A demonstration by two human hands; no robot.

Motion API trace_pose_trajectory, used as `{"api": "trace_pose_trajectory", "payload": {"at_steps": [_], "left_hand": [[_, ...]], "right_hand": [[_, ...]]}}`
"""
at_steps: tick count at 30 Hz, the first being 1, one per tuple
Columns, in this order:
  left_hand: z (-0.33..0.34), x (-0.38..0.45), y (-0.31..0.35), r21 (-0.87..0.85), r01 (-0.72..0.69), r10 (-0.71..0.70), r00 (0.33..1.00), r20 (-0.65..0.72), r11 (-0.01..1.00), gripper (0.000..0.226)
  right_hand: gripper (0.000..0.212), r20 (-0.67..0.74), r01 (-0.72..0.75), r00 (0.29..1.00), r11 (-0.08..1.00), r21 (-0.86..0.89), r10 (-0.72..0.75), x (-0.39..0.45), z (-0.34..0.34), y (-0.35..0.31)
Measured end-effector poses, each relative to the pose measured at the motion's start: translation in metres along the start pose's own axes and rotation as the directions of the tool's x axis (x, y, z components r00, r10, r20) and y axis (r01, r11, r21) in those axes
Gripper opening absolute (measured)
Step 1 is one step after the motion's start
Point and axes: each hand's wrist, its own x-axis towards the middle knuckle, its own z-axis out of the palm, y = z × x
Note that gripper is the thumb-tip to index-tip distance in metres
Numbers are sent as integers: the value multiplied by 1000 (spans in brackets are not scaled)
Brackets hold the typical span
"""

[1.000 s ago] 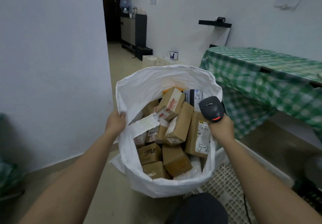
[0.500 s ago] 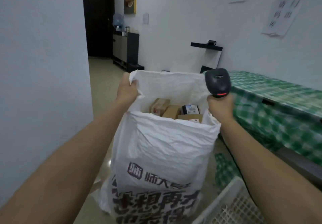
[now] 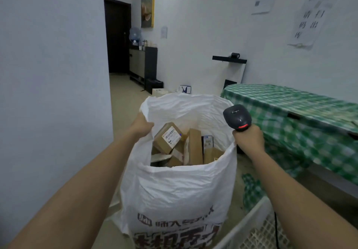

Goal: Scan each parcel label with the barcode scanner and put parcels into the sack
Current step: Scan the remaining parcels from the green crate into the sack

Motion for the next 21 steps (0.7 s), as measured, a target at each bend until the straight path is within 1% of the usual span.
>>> {"api": "trace_pose_trajectory", "payload": {"at_steps": [2, 4, 7, 10, 15, 19, 21], "left_hand": [[-2, -16, 5, -24, 24, -23, 999, 24, 999, 51], [-4, -30, 7, -30, 16, -16, 1000, 7, 999, 55], [-6, -56, 9, -47, -64, 62, 997, -41, 997, 58], [-1, -84, 17, 10, -157, 158, 986, -62, 988, 59], [17, -136, 43, 50, -317, 315, 948, 41, 947, 46], [43, -173, 64, 21, -420, 418, 905, 80, 907, 39], [59, -190, 75, -10, -460, 458, 882, 110, 888, 36]], "right_hand": [[6, 20, -20, 1000, 1000, 2, 20, -8, -8, 1], [4, 19, -56, 998, 998, 13, 56, -19, -18, 4], [6, -19, -128, 991, 988, 82, 130, -34, -36, 7], [4, -32, -163, 985, 981, 100, 167, -48, -54, 8], [8, 3, -140, 990, 983, 118, 141, -76, -81, 7], [12, 4, -69, 998, 990, 122, 69, -104, -111, 12], [10, 0, -35, 999, 996, 87, 35, -116, -131, 20]]}}
